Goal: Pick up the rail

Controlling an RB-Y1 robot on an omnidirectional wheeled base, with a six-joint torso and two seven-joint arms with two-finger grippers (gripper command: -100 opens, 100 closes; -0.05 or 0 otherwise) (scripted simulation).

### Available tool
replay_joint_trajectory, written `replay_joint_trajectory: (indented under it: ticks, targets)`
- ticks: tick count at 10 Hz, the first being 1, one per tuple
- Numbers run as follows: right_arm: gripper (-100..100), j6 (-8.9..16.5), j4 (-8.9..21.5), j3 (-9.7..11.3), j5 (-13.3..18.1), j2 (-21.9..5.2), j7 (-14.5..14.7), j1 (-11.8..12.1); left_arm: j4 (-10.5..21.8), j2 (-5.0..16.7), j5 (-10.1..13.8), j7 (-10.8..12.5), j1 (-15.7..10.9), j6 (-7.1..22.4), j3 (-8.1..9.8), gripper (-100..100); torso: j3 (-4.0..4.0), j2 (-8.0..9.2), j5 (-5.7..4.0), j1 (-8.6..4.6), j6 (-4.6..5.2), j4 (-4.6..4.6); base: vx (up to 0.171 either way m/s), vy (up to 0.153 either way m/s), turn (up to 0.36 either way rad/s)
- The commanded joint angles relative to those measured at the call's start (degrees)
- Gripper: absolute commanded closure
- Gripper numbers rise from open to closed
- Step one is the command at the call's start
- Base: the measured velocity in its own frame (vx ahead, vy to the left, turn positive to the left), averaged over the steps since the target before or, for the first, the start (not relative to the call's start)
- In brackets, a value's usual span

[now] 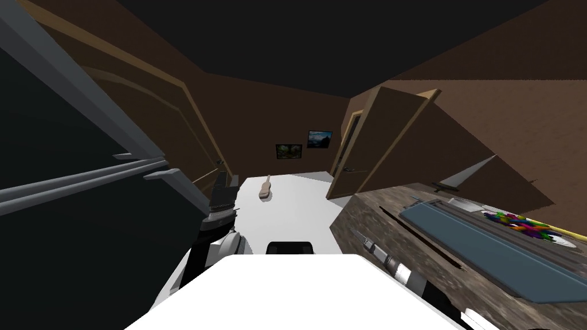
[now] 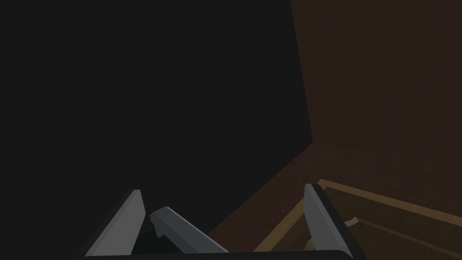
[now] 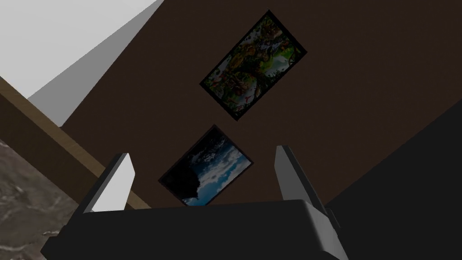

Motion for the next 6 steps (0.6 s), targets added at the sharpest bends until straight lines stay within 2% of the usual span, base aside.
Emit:
replay_joint_trajectory:
  ticks: [1,2,5,6]
  targets:
    - [-100,0.6,1.7,0.4,0.2,-2.7,-0.1,0.3,0.0,0.0,0.0,0.0,0.0,0.0,0.00,0,0.00,0.00,0.00,0.00,0.00,0.00,0.077,0.051,0.059]
    - [-100,0.3,4.1,1.0,0.5,-4.7,-0.1,1.7,0.0,0.0,0.0,0.0,0.0,0.0,0.00,0,0.01,0.03,0.00,-0.02,0.00,0.00,0.067,0.053,0.121]
    - [-100,-0.1,7.9,1.7,0.8,-9.7,0.0,3.1,0.0,0.0,0.0,0.0,0.0,0.0,0.00,0,-0.01,-0.02,-0.03,-0.08,-0.02,0.00,0.080,0.034,0.075]
    - [-100,-0.4,10.8,2.3,1.0,-11.5,0.1,4.4,0.0,0.0,0.0,0.0,0.0,0.0,0.01,0,0.01,0.03,-0.01,-0.07,0.01,0.00,0.077,0.027,0.118]
